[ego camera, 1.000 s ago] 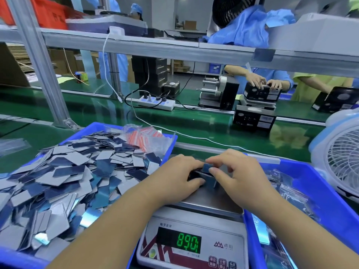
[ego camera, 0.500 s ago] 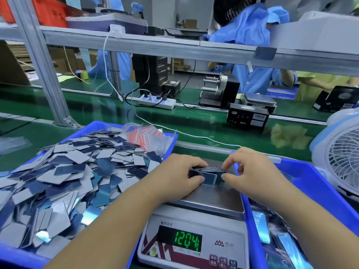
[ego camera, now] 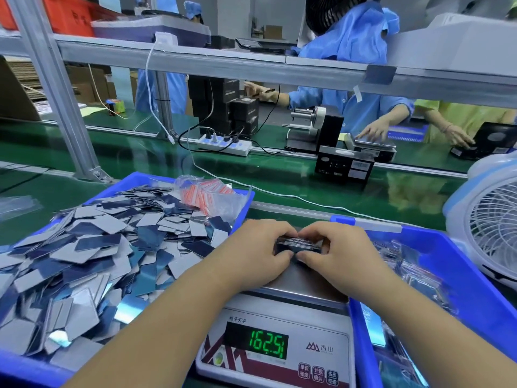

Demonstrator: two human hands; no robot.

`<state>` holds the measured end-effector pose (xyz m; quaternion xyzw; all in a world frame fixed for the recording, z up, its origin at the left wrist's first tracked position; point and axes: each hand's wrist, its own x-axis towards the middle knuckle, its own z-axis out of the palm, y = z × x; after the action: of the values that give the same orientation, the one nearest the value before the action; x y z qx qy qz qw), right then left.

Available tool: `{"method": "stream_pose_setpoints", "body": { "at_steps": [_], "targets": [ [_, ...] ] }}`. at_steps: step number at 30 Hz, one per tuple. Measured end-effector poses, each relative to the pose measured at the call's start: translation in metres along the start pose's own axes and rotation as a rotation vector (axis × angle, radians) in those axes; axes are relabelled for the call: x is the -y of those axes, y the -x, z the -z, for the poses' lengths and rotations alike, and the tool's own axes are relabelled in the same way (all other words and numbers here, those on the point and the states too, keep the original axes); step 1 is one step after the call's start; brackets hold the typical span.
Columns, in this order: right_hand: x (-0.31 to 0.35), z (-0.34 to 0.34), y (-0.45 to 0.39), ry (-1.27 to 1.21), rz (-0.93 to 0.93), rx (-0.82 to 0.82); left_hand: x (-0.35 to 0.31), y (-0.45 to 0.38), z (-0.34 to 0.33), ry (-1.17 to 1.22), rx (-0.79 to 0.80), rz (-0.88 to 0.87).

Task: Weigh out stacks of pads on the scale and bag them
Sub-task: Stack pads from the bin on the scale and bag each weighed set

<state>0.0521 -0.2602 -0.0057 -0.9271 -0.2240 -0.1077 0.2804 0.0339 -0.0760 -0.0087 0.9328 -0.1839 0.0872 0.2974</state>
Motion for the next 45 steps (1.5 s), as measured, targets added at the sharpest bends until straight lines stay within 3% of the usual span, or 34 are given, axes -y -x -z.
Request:
{"method": "stream_pose_setpoints", "body": {
  "at_steps": [2,7,14,16,19,21,24,30,33,39,45],
  "targets": [
    [-0.002,0.002,-0.001,0.002,-0.044,0.012,-0.001,0.000,0.000,-0.079,0.020,0.055],
    [0.000,-0.001,-0.001,-0.017,-0.059,0.005,-0.007,0.008,-0.010,-0.341,0.295,0.146],
    [0.004,-0.005,-0.004,-0.007,0.007,-0.010,-0.014,0.008,-0.021,-0.391,0.288,0.147],
    [0.002,-0.003,-0.005,-0.087,-0.041,-0.017,-0.011,0.003,-0.010,-0.239,0.209,0.159],
    [0.003,0.001,-0.006,-0.375,-0.204,0.078,0.002,-0.005,0.009,0.082,-0.114,0.227],
    [0.004,0.002,-0.006,-0.328,-0.243,0.151,0.013,-0.004,0.015,0.238,-0.263,0.265],
    [0.003,0.003,-0.005,-0.078,-0.210,0.151,0.023,-0.003,0.017,0.298,-0.308,0.333],
    [-0.003,0.005,-0.005,-0.196,-0.150,-0.029,0.027,-0.003,0.025,0.349,-0.319,0.430],
    [-0.008,0.007,-0.005,-0.230,-0.147,-0.087,0.037,-0.002,0.030,0.259,-0.327,0.531],
    [-0.013,0.011,-0.003,-0.214,-0.159,-0.090,0.064,-0.004,0.032,-0.179,-0.171,0.652],
    [-0.011,0.012,0.000,-0.200,-0.144,-0.057,0.067,-0.003,0.024,-0.331,-0.035,0.690]
  ]
}}
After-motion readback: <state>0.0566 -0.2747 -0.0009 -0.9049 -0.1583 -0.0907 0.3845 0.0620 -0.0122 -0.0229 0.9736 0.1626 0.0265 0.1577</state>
